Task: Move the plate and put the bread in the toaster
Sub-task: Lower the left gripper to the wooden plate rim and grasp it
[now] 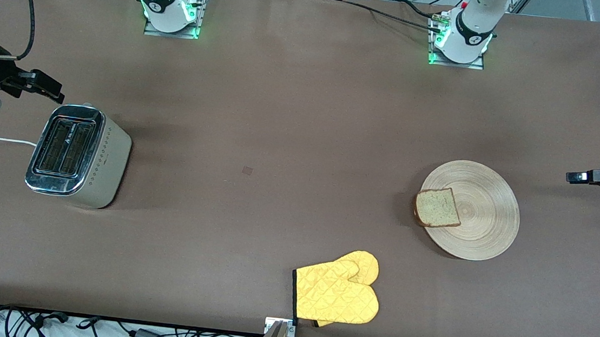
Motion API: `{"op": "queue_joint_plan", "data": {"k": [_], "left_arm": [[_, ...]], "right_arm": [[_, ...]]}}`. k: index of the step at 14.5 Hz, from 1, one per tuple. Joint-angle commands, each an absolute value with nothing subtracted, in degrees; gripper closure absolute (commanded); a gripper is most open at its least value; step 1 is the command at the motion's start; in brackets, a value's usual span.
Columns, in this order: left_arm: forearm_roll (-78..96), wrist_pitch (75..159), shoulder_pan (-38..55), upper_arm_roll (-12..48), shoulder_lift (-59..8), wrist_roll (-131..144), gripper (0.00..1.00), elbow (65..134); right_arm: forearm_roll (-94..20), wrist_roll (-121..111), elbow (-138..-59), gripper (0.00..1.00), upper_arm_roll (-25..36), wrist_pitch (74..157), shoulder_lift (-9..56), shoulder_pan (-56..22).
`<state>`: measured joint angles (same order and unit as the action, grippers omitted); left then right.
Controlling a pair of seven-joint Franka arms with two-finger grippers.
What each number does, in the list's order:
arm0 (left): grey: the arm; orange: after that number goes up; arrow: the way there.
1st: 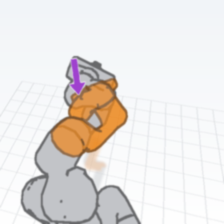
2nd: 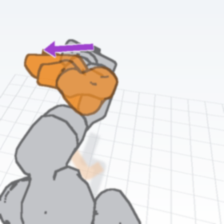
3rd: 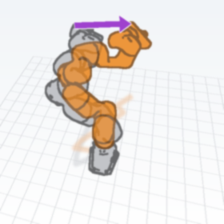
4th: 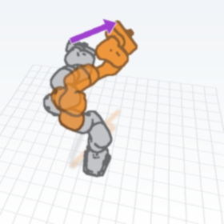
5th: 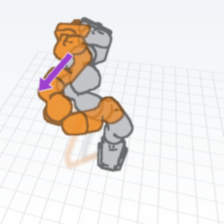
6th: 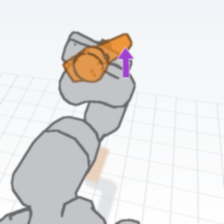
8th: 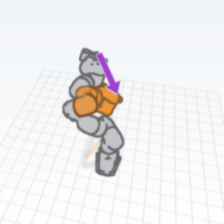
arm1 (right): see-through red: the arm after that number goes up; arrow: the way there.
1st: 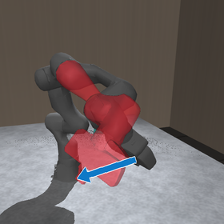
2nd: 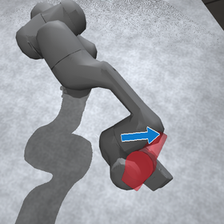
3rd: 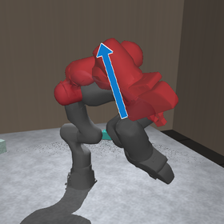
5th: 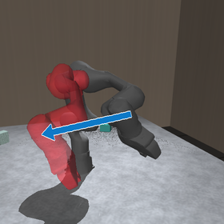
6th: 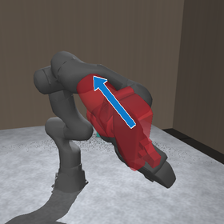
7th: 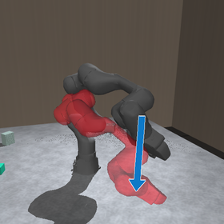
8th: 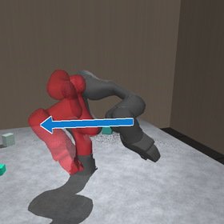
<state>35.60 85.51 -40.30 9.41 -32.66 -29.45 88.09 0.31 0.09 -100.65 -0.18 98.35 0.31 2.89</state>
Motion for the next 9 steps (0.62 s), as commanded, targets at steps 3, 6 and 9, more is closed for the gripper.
{"op": "queue_joint_plan", "data": {"k": [3, 6, 9], "left_arm": [[41.7, 88.7, -41.6, 10.1, -42.8, -35.8, 0.00, 85.7], [41.8, 97.1, -41.4, 10.1, -46.1, -44.9, 0.02, 86.5], [43.5, 98.8, -41.5, 10.1, -49.2, -45.7, 0.02, 86.2]], "right_arm": [[0.1, 0.7, -99.9, 0.00, -0.3, 98.2, 0.6, 2.9], [0.1, 0.7, -99.9, 0.00, -0.4, 97.8, 0.6, 2.9], [0.1, 0.7, -99.9, 0.00, -0.4, 97.9, 0.7, 2.9]]}}
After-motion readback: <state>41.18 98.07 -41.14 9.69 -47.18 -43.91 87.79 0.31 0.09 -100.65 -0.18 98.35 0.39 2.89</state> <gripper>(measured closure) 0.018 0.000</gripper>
